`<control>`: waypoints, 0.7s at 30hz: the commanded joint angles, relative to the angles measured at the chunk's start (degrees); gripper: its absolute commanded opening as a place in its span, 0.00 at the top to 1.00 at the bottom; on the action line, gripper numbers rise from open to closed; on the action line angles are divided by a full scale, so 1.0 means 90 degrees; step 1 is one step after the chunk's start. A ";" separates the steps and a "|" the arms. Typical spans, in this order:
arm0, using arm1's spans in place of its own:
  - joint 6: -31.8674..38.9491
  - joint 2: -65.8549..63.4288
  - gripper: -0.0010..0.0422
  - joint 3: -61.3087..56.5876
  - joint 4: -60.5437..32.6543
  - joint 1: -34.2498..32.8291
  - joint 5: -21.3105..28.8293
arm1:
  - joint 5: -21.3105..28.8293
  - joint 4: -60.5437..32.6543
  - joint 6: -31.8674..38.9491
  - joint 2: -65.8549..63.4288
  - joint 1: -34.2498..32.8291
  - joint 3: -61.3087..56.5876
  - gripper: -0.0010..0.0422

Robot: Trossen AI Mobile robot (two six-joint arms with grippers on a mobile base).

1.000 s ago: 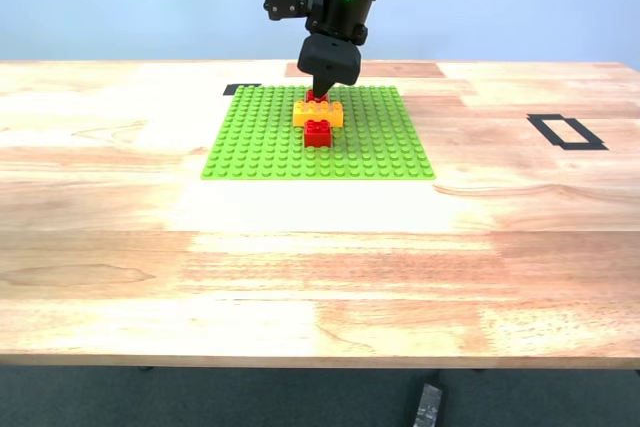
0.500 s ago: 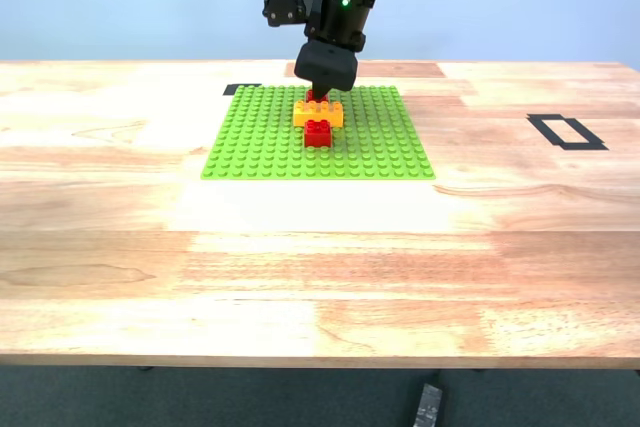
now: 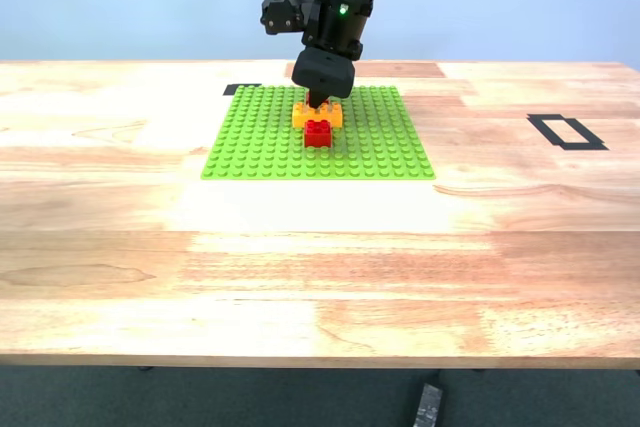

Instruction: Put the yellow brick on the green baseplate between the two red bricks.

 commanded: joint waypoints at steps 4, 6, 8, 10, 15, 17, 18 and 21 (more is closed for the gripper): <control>0.0005 0.0000 0.98 -0.0002 0.0005 0.0002 -0.0002 | 0.0017 0.0024 -0.0010 0.0114 0.0007 -0.0022 0.98; 0.0005 0.0000 0.98 0.0000 0.0007 0.0002 -0.0002 | 0.0029 0.0039 -0.0032 0.0148 -0.0010 -0.0019 0.98; 0.0007 0.0000 0.98 -0.0002 0.0007 0.0002 0.0005 | 0.0029 0.0056 -0.0036 0.0160 -0.0005 -0.0022 0.98; 0.0007 0.0000 0.98 -0.0002 0.0005 0.0002 0.0002 | 0.0027 0.0085 -0.0066 0.0158 -0.0007 -0.0022 0.98; 0.0007 0.0000 0.98 -0.0002 0.0051 0.0002 -0.0002 | 0.0029 0.0143 -0.0075 0.0131 -0.0007 -0.0019 0.98; 0.0007 0.0000 0.98 -0.0002 0.0063 0.0002 -0.0012 | 0.0034 0.0192 -0.0027 0.0012 -0.0007 -0.0019 0.98; 0.0005 0.0000 0.98 -0.0002 0.0075 0.0002 -0.0066 | 0.0034 0.0240 -0.0032 -0.0053 -0.0010 -0.0017 0.98; 0.0005 0.0000 0.98 -0.0002 0.0070 0.0002 -0.0340 | 0.0056 0.0255 -0.0056 -0.0345 -0.0058 0.0029 0.98</control>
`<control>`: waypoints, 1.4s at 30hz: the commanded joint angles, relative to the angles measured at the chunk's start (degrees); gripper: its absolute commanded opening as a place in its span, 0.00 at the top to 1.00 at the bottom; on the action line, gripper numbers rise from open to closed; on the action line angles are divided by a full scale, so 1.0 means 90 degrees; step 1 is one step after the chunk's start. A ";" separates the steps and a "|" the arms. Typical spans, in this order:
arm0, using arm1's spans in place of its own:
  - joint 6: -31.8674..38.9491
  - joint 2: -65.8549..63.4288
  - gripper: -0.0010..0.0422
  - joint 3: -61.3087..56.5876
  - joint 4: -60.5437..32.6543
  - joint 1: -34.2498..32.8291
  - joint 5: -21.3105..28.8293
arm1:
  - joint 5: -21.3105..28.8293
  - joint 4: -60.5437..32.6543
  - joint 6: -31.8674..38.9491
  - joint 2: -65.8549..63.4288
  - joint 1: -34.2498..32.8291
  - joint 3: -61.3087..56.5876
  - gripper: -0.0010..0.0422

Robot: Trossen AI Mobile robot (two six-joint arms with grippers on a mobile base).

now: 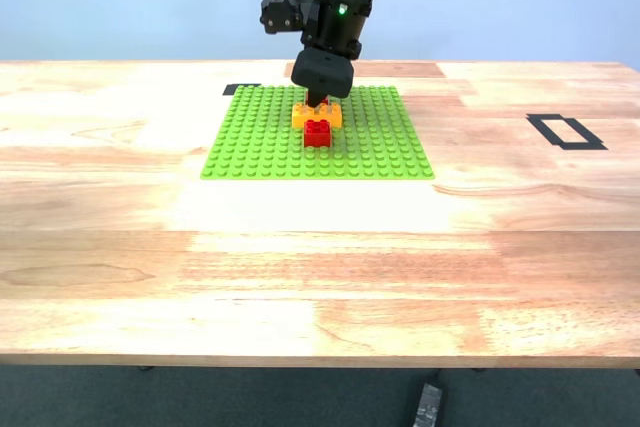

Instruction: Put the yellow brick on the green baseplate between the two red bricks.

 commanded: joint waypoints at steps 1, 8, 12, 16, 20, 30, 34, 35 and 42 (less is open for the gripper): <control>0.0000 0.0000 0.98 -0.0002 -0.0017 0.0002 -0.0175 | 0.0017 0.0092 0.0000 -0.0379 -0.0073 0.0051 0.98; -0.0012 -0.0015 0.98 -0.0002 0.0085 0.0002 -0.0160 | 0.0175 0.0000 0.0085 -0.1107 -0.0391 -0.0012 0.98; -0.0012 -0.0066 0.98 -0.0002 0.0104 0.0002 -0.0182 | 0.0253 0.0262 0.0095 -0.1836 -0.0578 -0.0478 0.98; -0.0010 -0.0090 0.98 -0.0002 0.0143 0.0002 -0.0177 | 0.0347 0.0590 0.0243 -0.2662 -0.0806 -0.1158 0.98; -0.0012 -0.0102 0.98 -0.0002 0.0124 0.0002 -0.0175 | 0.0347 0.1073 0.0716 -0.3655 -0.1073 -0.2069 0.98; -0.0022 -0.0211 0.98 -0.0005 0.0228 0.0002 -0.0182 | 0.0372 0.1996 0.1778 -0.6603 -0.1860 -0.4471 0.98; -0.0022 -0.0209 0.98 -0.0010 0.0442 0.0005 -0.0189 | 0.0651 0.2057 0.2161 -0.7762 -0.2183 -0.5132 0.98; -0.0024 -0.0209 0.98 -0.0024 0.0529 0.0005 -0.0182 | 0.0714 0.2096 0.2222 -0.8041 -0.2261 -0.5282 0.98; -0.0345 -0.0573 0.98 -0.0466 0.1503 0.0005 -0.0886 | 0.0709 0.2246 0.2798 -0.9746 -0.2844 -0.6147 0.98</control>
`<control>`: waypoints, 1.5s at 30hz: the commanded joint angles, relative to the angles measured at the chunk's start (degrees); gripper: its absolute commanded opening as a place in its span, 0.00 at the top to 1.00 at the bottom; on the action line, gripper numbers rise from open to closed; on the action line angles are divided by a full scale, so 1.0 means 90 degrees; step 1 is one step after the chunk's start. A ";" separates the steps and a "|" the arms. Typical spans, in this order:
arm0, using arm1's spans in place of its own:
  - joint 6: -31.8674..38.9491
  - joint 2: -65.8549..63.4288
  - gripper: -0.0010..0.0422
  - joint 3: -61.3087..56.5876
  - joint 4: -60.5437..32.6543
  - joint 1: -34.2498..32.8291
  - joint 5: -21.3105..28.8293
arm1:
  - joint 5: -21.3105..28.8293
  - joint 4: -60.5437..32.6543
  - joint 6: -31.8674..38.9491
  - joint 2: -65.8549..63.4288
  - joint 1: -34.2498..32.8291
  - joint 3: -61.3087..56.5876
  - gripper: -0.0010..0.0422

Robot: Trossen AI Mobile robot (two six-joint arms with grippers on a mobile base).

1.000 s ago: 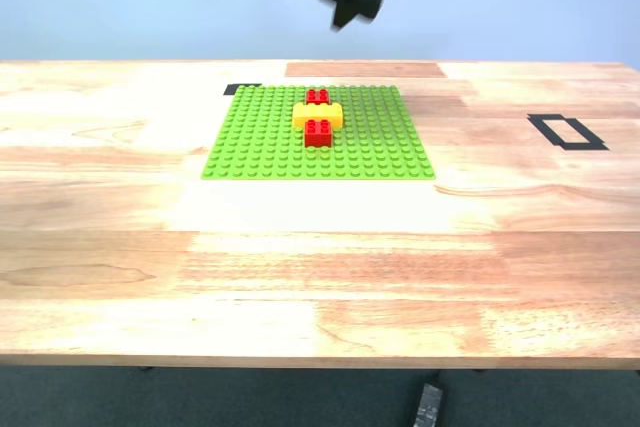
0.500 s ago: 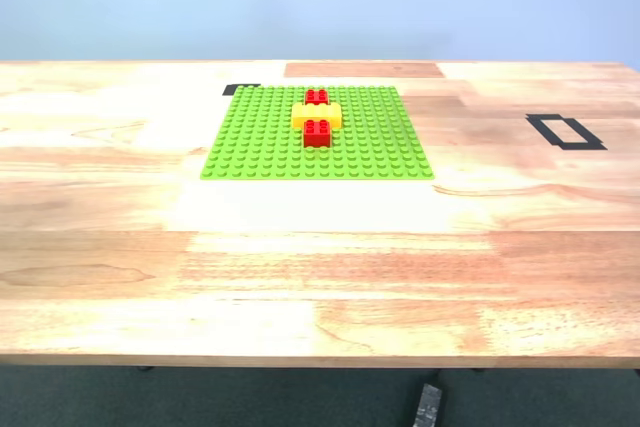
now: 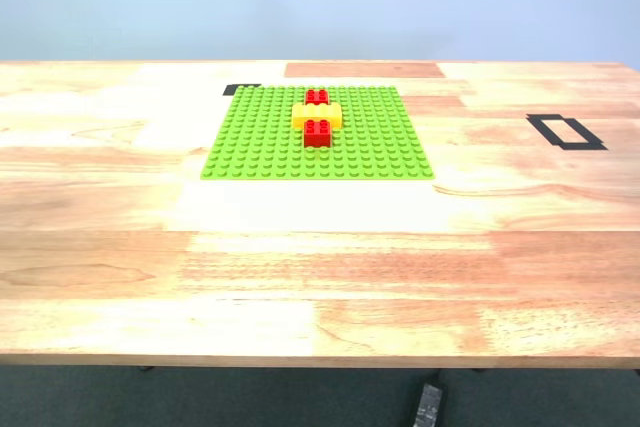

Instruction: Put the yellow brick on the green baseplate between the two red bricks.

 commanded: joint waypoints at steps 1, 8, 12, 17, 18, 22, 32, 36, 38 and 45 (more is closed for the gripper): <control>-0.0452 -0.0296 0.98 -0.0403 0.0794 0.0002 -0.0209 | -0.0022 0.0032 0.0248 -0.0622 -0.0277 -0.0325 0.98; -0.0848 -0.1277 0.98 -0.1472 0.2084 0.0002 -0.0957 | -0.0017 0.0085 0.0554 -0.1778 -0.0697 -0.1078 0.98; -0.1285 -0.1846 0.98 -0.1928 0.2552 0.0002 -0.1496 | -0.0015 0.0527 0.0930 -0.2431 -0.0872 -0.1600 0.98; -0.1914 -0.2620 0.98 -0.2562 0.3407 0.0005 -0.1953 | 0.0146 0.1277 0.1319 -0.3269 -0.0984 -0.2339 0.98; -0.1962 -0.2756 0.98 -0.2686 0.3546 0.0002 -0.2064 | 0.0136 0.1443 0.1406 -0.3405 -0.1003 -0.2489 0.98; -0.2261 -0.3174 0.98 -0.3147 0.3917 0.0005 -0.2110 | 0.0124 0.1914 0.1396 -0.3912 -0.1005 -0.3070 0.98; -0.2654 -0.3694 0.98 -0.4080 0.4439 0.0005 -0.2601 | 0.0313 0.2225 0.1639 -0.4670 -0.1005 -0.4039 0.98; -0.2856 -0.3708 0.98 -0.4490 0.4877 0.0005 -0.2582 | 0.0306 0.2237 0.1664 -0.4692 -0.1005 -0.4299 0.98; -0.2905 -0.3713 0.98 -0.4660 0.4891 0.0007 -0.2533 | 0.0304 0.2373 0.1668 -0.4677 -0.1005 -0.4456 0.98; -0.2929 -0.3713 0.98 -0.5112 0.4889 0.0005 -0.2217 | 0.0287 0.2572 0.1615 -0.4687 -0.1005 -0.4787 0.98</control>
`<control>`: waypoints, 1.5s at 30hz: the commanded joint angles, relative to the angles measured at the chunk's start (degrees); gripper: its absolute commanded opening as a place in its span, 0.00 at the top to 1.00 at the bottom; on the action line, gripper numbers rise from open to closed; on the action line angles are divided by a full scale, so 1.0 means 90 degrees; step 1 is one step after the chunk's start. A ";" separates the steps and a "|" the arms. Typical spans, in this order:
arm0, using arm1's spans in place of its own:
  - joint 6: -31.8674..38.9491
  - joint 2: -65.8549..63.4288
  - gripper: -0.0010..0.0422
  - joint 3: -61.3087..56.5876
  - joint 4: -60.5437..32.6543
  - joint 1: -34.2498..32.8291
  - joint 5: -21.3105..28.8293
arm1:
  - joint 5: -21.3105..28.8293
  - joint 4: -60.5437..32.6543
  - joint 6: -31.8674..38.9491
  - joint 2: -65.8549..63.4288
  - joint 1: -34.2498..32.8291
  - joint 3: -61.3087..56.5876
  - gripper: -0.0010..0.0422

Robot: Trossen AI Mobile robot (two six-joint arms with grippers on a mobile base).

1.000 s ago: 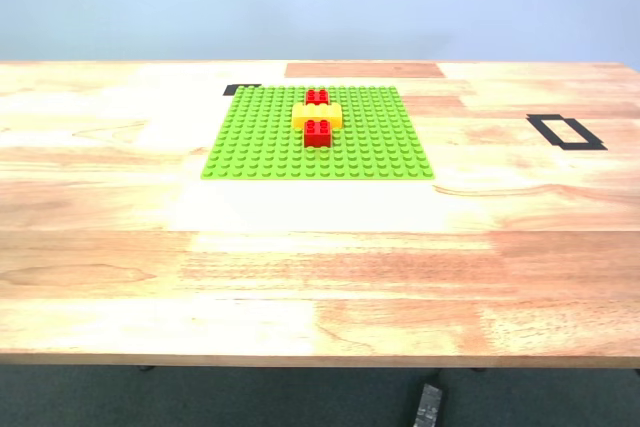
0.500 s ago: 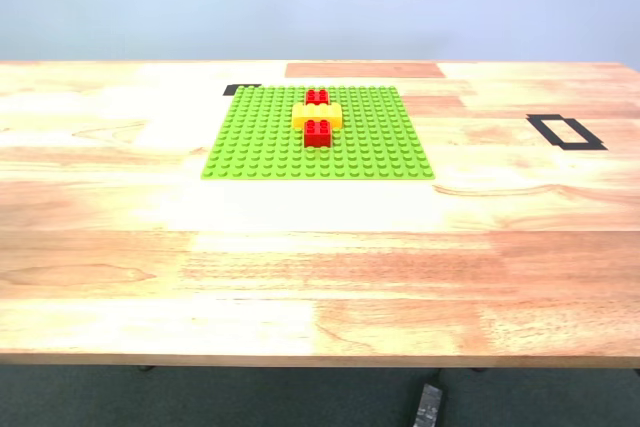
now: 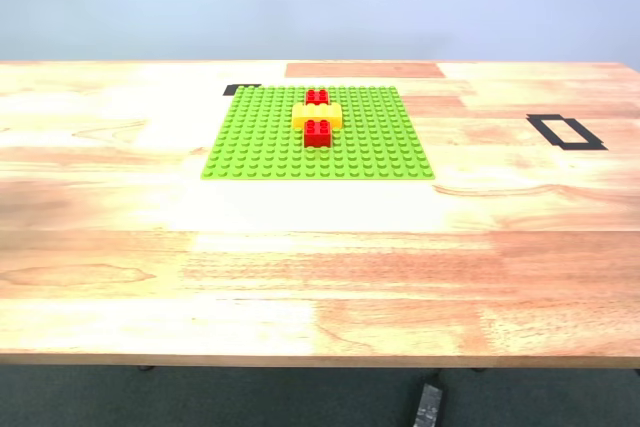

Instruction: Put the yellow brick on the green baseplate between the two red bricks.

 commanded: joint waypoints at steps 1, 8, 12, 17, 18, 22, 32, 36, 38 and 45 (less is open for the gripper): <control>0.0000 0.0000 0.98 -0.0185 0.0007 0.0002 0.0131 | -0.0007 0.0136 -0.0044 -0.0019 0.0000 -0.0187 0.98; -0.0010 -0.0046 0.98 -0.0554 0.0427 0.0000 0.0129 | -0.0010 0.0131 -0.0136 0.0061 0.0015 -0.0321 0.98; -0.0007 -0.0010 0.98 -0.0614 0.0520 -0.0002 0.0134 | -0.0012 0.0109 -0.0160 0.0058 0.0017 -0.0321 0.98; -0.0010 0.0005 0.98 -0.0610 0.0471 -0.0002 0.0131 | -0.0012 0.0068 -0.0163 0.0119 0.0097 -0.0321 0.98; -0.0012 0.0017 0.98 -0.0607 0.0466 -0.0002 0.0131 | -0.0012 0.0068 -0.0163 0.0146 0.0104 -0.0321 0.98; -0.0012 0.0112 0.98 -0.0571 0.0342 -0.0002 0.0134 | -0.0015 0.0068 -0.0163 0.0316 0.0194 -0.0318 0.98; -0.0007 0.0457 0.98 -0.0571 0.0345 -0.0002 0.0131 | -0.0024 0.0073 -0.0114 0.0656 0.0340 -0.0318 0.98; -0.0010 0.0527 0.98 -0.0571 0.0345 -0.0002 0.0131 | -0.0032 0.0095 -0.0119 0.0631 0.0333 -0.0318 0.98; -0.0012 0.0529 0.98 -0.0571 0.0350 -0.0002 0.0131 | -0.0032 0.0087 -0.0114 0.0634 0.0333 -0.0318 0.98; -0.0012 0.0529 0.98 -0.0571 0.0347 -0.0002 0.0131 | -0.0034 0.0085 -0.0114 0.0639 0.0333 -0.0318 0.98</control>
